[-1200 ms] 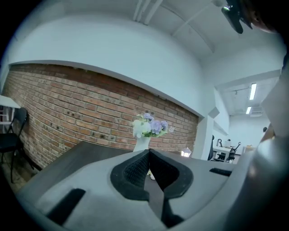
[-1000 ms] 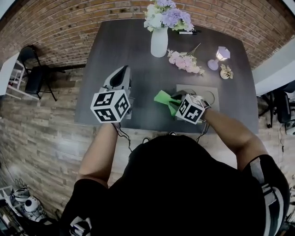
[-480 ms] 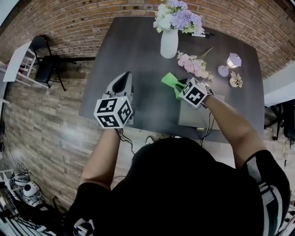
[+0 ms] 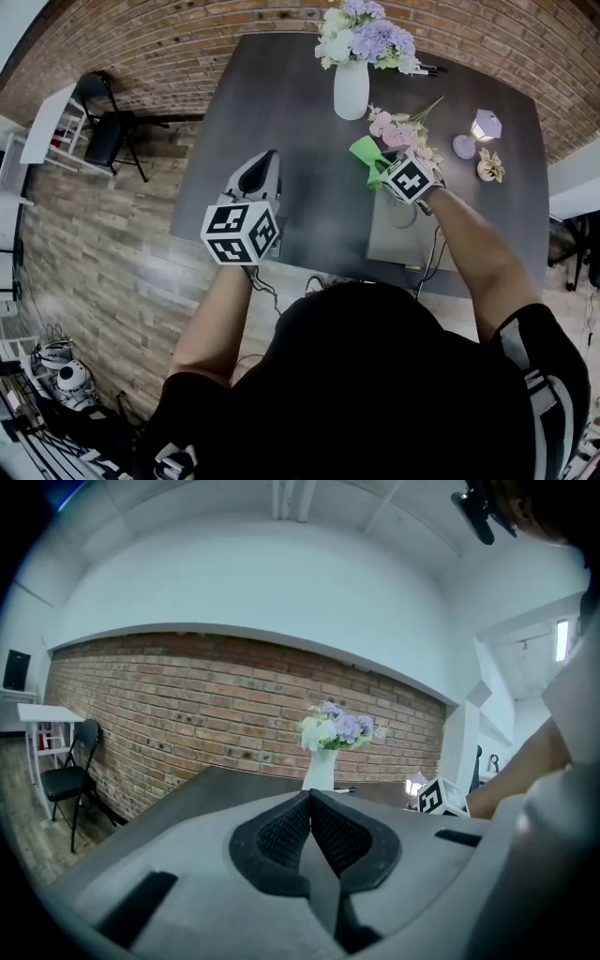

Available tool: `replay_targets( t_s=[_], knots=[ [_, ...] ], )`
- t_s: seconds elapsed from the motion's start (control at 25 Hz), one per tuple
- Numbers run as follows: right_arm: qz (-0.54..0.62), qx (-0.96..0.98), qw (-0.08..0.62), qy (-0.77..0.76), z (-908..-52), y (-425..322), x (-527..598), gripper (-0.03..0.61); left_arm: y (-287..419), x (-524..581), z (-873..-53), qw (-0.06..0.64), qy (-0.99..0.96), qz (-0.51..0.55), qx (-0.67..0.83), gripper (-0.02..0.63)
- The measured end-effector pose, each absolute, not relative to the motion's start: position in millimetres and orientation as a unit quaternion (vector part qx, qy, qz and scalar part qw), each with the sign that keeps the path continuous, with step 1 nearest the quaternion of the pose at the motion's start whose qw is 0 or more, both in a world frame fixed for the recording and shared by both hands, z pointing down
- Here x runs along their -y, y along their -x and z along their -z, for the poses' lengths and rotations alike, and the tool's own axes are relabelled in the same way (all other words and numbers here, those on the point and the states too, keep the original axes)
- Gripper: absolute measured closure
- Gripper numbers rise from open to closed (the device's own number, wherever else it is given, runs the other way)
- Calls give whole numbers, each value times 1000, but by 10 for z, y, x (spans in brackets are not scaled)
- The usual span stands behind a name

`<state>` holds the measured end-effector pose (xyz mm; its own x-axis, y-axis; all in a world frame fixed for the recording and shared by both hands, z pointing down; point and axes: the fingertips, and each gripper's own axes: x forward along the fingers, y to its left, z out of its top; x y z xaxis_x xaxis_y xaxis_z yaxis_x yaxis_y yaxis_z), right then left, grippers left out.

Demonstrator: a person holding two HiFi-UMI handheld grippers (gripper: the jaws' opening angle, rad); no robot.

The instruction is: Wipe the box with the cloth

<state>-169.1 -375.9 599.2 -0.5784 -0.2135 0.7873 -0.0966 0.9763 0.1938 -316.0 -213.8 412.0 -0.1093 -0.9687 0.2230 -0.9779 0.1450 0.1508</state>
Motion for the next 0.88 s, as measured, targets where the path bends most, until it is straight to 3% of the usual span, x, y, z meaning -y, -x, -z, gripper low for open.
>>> replay_targets(
  t_s=[0.4, 0.88],
  knots=[
    [55, 879, 460, -114, -6064, 1282, 3956, 522, 2954, 2288, -4145, 137, -670, -24, 729, 604],
    [44, 852, 483, -198, -6000, 136, 4324, 522, 2364, 2681, -4174, 137, -722, -38, 677, 604]
  ],
)
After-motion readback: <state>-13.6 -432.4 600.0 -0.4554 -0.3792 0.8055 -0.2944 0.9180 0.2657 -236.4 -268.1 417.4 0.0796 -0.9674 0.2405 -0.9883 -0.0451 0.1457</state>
